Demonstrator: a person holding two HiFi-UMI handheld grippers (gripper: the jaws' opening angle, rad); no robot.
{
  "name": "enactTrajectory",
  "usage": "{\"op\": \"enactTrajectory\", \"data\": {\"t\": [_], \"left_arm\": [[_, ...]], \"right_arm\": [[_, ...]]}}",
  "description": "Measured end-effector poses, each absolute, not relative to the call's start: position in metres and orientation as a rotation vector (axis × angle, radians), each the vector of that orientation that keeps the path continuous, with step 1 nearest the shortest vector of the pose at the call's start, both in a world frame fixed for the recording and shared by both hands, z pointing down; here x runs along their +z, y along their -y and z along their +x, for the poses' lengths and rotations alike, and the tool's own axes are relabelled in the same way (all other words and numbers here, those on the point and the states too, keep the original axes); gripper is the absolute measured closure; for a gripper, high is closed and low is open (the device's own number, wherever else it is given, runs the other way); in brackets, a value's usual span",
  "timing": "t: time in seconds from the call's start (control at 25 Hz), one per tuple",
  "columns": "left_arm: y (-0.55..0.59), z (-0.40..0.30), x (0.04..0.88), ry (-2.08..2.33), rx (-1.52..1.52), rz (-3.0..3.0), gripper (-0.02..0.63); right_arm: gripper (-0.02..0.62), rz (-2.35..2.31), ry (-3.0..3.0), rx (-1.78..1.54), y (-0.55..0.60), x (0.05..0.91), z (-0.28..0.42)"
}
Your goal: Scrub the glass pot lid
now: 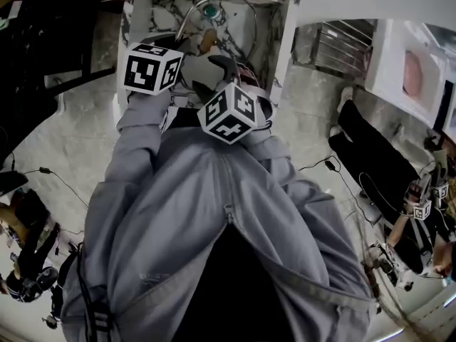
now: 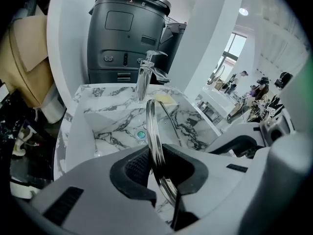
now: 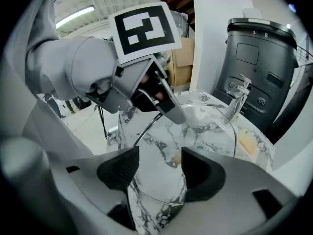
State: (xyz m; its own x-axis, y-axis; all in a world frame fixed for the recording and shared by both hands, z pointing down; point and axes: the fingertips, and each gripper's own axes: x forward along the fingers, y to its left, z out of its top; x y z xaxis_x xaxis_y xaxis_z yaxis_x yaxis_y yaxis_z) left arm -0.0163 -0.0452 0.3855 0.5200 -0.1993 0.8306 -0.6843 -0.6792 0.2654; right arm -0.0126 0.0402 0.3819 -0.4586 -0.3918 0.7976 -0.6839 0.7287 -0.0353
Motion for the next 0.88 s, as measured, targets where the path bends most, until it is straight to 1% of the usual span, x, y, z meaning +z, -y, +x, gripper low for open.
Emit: {"op": "enactTrajectory", "data": {"t": [0.2, 0.4, 0.52, 0.68, 0.88], "left_arm": [[0.034, -0.012, 0.376, 0.689, 1.061, 2.176, 0.540], [0.031, -0.005, 0.376, 0.660, 1.077, 2.182, 0.540], [0.028, -0.004, 0.376, 0.636, 1.074, 2.168, 0.540], [0.027, -0.004, 0.374, 0.627, 1.057, 2.158, 0.540], [0.026, -0.003, 0.375, 0.620, 1.053, 2.149, 0.541]], "right_arm": [[0.347, 0.890, 2.151, 0.546, -0.058, 0.376, -0.038], [0.347, 1.012, 2.125, 0.599, -0.054, 0.390, -0.051], [0.347, 1.109, 2.107, 0.685, -0.053, 0.399, -0.054], [0.347, 1.238, 2.072, 0.634, -0.042, 0.407, -0.053], [0.347, 1.384, 2.034, 0.687, -0.030, 0.415, -0.049]]}}
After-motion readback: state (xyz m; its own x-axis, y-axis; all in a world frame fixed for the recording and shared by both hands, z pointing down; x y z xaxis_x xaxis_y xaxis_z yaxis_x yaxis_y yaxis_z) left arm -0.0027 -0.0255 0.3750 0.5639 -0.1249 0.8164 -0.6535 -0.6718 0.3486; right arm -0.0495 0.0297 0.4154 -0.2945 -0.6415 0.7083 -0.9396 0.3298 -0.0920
